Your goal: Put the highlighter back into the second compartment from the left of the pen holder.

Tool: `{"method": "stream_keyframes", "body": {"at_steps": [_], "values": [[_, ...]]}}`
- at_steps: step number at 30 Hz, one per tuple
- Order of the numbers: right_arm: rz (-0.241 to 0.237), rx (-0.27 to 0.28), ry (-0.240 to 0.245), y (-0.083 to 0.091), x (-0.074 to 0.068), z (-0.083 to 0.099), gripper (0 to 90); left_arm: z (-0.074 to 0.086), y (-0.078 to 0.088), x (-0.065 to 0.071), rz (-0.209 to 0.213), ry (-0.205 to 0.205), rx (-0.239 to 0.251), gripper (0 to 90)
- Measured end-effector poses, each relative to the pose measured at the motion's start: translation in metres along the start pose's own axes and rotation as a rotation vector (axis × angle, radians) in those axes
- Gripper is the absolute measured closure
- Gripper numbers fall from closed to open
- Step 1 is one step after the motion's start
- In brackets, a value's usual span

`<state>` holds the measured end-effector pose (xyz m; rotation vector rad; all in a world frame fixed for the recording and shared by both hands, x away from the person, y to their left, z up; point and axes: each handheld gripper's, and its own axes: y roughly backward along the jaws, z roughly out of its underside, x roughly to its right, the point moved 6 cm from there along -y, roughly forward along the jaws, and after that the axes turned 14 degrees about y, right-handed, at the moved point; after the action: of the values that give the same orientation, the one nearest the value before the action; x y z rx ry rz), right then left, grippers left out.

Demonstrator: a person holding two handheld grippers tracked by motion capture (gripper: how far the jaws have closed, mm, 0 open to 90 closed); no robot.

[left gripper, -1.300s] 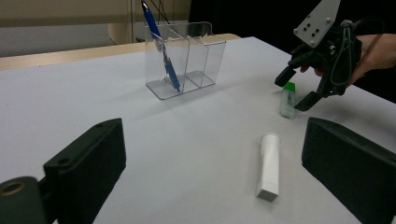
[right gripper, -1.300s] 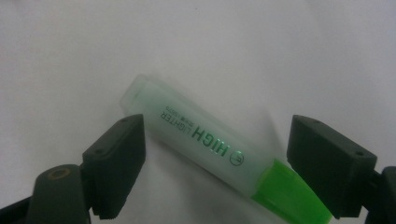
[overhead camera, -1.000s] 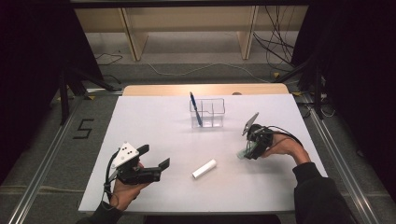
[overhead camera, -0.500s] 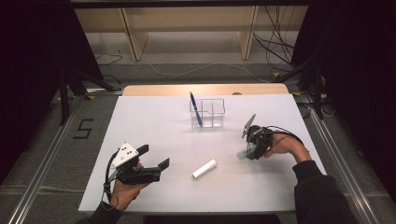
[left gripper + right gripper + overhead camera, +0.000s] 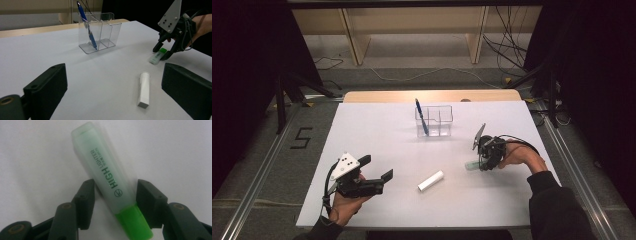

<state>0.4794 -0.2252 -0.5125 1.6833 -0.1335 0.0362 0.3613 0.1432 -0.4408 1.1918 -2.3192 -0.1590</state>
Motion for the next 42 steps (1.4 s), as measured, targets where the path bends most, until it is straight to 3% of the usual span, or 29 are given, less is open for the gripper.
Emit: {"method": "stream_keyframes", "body": {"at_steps": [13,21,26,31,42], "values": [[-0.007,-0.038,0.058,0.001,-0.005,-0.001,66.0,0.0,0.0,0.0,-0.001,0.001,0.0,5.9],[0.012,-0.042,0.081,0.003,-0.008,-0.003,67.0,0.0,0.0,0.0,-0.002,0.002,0.0,5.8],[0.068,0.006,0.1,0.012,-0.008,-0.009,67.1,0.0,0.0,-0.001,-0.002,0.001,-0.001,5.9],[0.168,0.06,0.12,0.021,-0.009,-0.017,67.2,0.0,0.0,0.0,-0.002,0.004,0.001,5.9],[0.365,0.123,0.194,0.033,-0.033,-0.037,67.1,0.0,0.001,0.0,-0.003,0.005,-0.001,6.1]]}}
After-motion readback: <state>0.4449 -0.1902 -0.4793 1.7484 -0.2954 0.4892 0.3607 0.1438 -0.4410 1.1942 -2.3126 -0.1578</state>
